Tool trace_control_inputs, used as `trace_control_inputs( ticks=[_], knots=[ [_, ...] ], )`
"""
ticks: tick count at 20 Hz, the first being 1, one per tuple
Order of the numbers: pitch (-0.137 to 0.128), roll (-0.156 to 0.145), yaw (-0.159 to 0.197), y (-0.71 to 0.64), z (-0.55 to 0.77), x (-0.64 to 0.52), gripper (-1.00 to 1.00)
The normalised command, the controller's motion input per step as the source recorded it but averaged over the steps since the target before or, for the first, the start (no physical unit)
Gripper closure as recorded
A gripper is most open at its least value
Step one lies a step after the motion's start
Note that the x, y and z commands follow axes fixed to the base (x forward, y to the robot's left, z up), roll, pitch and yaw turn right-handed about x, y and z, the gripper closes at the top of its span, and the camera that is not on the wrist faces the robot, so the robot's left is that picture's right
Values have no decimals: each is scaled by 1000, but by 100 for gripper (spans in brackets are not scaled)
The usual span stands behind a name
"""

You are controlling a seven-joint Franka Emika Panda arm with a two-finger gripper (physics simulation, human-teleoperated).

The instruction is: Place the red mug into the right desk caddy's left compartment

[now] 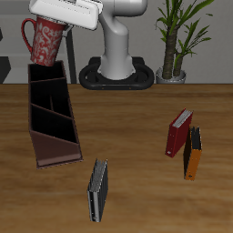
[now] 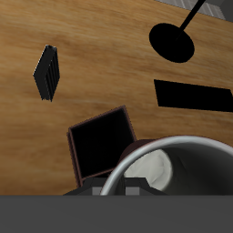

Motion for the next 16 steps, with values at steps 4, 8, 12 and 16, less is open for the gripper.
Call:
trace_control_inputs(
  ticks=[4,8,12,16],
  knots=[
    [-42,30,72,150,-118,178,100],
    [-7,0,18,33,-158,191,100],
    [26,22,-12,41,-214,239,100],
    [15,6,2,56,-161,113,100]
  ],
)
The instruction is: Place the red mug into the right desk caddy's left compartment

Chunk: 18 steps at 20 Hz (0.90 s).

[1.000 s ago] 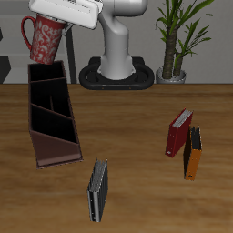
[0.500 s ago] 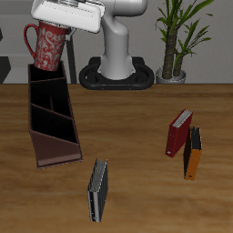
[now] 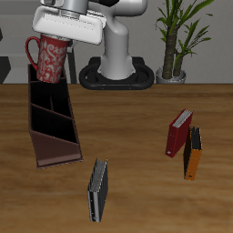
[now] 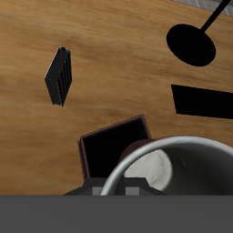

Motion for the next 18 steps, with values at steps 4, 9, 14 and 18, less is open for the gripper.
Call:
trace_control_inputs(
  ticks=[4,9,14,18],
  knots=[
    [31,21,-7,56,-344,235,100],
    [21,24,-4,118,-284,161,100],
    [11,20,5,111,-209,83,100],
    [11,17,-6,48,-212,128,100]
  ],
)
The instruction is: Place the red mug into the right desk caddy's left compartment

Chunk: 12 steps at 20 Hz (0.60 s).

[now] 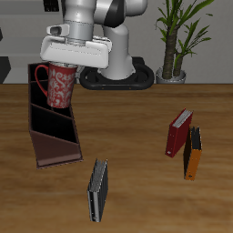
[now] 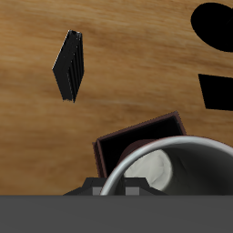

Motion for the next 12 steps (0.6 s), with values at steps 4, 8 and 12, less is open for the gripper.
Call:
trace_control_inputs(
  ticks=[4,8,12],
  knots=[
    [24,-6,-14,-11,-231,92,100],
    [27,2,-7,11,-253,115,100],
    [34,-4,-25,-2,-277,119,100]
  ],
)
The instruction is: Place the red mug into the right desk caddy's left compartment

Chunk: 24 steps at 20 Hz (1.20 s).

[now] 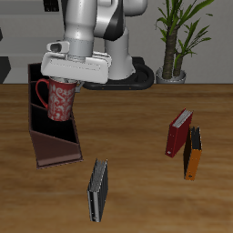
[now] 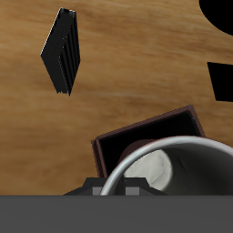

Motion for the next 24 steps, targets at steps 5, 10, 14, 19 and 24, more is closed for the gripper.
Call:
trace_control_inputs(
  ticks=[5,10,14,19,24],
  knots=[
    [37,-8,-15,-45,-299,70,100],
    [40,-15,-22,-17,-291,70,100],
    [39,-11,-3,21,-301,63,100],
    [43,-27,-18,-109,-244,67,100],
    [39,-40,-16,-144,-197,78,100]
  ],
)
